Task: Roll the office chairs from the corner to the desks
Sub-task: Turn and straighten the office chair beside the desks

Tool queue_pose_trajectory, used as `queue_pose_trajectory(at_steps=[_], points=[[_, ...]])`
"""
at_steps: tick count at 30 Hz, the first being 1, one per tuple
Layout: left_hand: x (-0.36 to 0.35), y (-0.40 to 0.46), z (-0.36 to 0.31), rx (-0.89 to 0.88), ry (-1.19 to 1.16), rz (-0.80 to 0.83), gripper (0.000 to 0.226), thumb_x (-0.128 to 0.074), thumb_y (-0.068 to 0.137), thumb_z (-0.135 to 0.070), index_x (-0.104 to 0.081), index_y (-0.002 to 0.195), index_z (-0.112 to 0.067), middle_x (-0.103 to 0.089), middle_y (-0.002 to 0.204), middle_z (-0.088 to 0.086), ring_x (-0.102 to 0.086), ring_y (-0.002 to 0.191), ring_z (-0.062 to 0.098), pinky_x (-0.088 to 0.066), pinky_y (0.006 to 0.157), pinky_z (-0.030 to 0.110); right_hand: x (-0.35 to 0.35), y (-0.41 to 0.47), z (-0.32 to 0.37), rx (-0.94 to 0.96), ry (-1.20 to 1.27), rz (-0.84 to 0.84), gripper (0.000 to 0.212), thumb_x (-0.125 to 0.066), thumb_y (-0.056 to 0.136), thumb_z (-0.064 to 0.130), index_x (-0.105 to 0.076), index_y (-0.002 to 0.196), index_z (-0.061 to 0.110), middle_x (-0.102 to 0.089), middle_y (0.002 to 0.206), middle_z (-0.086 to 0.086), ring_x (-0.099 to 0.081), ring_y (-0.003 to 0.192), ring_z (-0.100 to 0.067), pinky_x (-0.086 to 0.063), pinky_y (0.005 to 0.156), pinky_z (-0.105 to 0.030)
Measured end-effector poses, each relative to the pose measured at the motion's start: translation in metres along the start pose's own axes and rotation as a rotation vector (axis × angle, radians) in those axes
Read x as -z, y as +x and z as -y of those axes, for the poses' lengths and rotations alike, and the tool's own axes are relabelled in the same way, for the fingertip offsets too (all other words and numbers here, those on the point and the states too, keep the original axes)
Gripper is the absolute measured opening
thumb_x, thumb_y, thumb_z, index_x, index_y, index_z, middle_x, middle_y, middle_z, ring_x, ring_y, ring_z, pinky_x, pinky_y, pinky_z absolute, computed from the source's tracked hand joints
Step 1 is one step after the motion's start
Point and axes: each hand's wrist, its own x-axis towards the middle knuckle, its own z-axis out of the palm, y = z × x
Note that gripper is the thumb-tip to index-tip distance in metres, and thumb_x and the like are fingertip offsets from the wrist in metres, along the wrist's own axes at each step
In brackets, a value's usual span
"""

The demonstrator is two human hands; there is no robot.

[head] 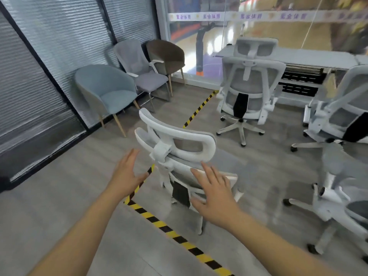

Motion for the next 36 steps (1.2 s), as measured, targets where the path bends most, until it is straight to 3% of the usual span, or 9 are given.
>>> queue_pose_trajectory(at_steps=[10,13,18,21,23,25,29,32,36], points=[[-0.012,0.125,0.043,-0.316,0.28,0.074,0.072,-0.051,0.091,-0.056,-0.014,0.152,-0.043,-0.018,0.162,-0.001,-0.017,0.146,0.029,-0.024,0.113,0.049,-0.07,0.102,0.044,-0.194,-0.051,-0.053,0.083,-0.043,0.09,0.06,0.011,0.151,0.046,0.013,0.164,0.01,-0.011,0.149,-0.025,-0.006,0.12,-0.047],[-0.033,0.162,0.044,-0.43,0.17,0.097,0.068,-0.042,0.093,-0.061,-0.022,0.153,-0.035,-0.023,0.16,0.001,-0.02,0.146,0.03,-0.026,0.113,0.053,-0.088,0.115,0.032,-0.251,-0.225,-0.204,0.084,-0.046,0.086,0.062,-0.01,0.156,0.034,-0.011,0.165,0.005,-0.034,0.134,-0.027,-0.025,0.111,-0.049],[-0.05,0.186,0.045,-0.545,-0.053,0.127,0.064,-0.037,0.093,-0.063,-0.032,0.15,-0.035,-0.017,0.161,-0.011,-0.001,0.151,0.019,-0.015,0.12,0.051,-0.099,0.132,0.011,-0.281,-0.294,-0.417,0.074,-0.06,0.083,0.046,-0.035,0.151,0.03,-0.039,0.154,0.005,-0.049,0.114,-0.027,-0.03,0.101,-0.047],[-0.059,0.198,0.041,-0.596,0.008,0.191,0.058,-0.029,0.092,-0.071,-0.03,0.145,-0.051,-0.006,0.163,-0.011,0.008,0.15,0.02,-0.007,0.119,0.057,-0.091,0.147,-0.013,-0.268,-0.328,-0.464,0.072,-0.062,0.082,0.042,-0.037,0.149,0.033,-0.041,0.153,0.004,-0.05,0.107,-0.028,-0.033,0.1,-0.046],[-0.062,0.212,0.036,-0.543,0.062,0.27,0.059,-0.027,0.082,-0.083,-0.015,0.138,-0.07,0.007,0.161,-0.019,0.022,0.147,0.012,0.004,0.119,0.046,-0.085,0.159,-0.03,-0.266,-0.331,-0.461,0.074,-0.063,0.082,0.042,-0.035,0.15,0.035,-0.04,0.153,0.004,-0.049,0.104,-0.028,-0.035,0.1,-0.046],[-0.061,0.229,0.028,-0.554,0.091,0.311,0.068,-0.036,0.075,-0.086,-0.007,0.135,-0.074,0.015,0.158,-0.025,0.028,0.144,0.008,0.007,0.117,0.04,-0.077,0.176,-0.045,-0.271,-0.324,-0.468,0.073,-0.062,0.081,0.041,-0.036,0.149,0.036,-0.039,0.154,0.005,-0.049,0.104,-0.028,-0.034,0.1,-0.045],[-0.06,0.279,0.02,-0.693,0.219,0.334,0.092,-0.053,0.07,-0.079,-0.008,0.147,-0.057,0.014,0.16,-0.022,0.025,0.146,0.014,0.001,0.115,0.045,-0.062,0.211,-0.071,-0.277,-0.339,-0.46,0.07,-0.059,0.085,0.044,-0.035,0.15,0.035,-0.036,0.155,0.004,-0.047,0.107,-0.028,-0.032,0.103,-0.045],[-0.065,0.316,0.024,-0.842,0.291,0.265,0.081,-0.047,0.08,-0.061,-0.014,0.152,-0.044,0.001,0.164,-0.011,0.012,0.15,0.023,-0.018,0.116,0.055,-0.053,0.23,-0.083,-0.291,-0.344,-0.468,0.069,-0.061,0.084,0.043,-0.038,0.149,0.034,-0.038,0.155,0.004,-0.048,0.106,-0.028,-0.033,0.102,-0.044],[-0.079,0.359,0.017,-0.96,0.264,0.216,0.065,-0.038,0.091,-0.043,-0.019,0.153,-0.037,-0.009,0.164,-0.005,0.001,0.151,0.027,-0.019,0.117,0.047,-0.037,0.249,-0.094,-0.363,-0.35,-0.438,0.07,-0.06,0.083,0.043,-0.039,0.148,0.034,-0.038,0.155,0.004,-0.047,0.105,-0.028,-0.033,0.102,-0.044]])
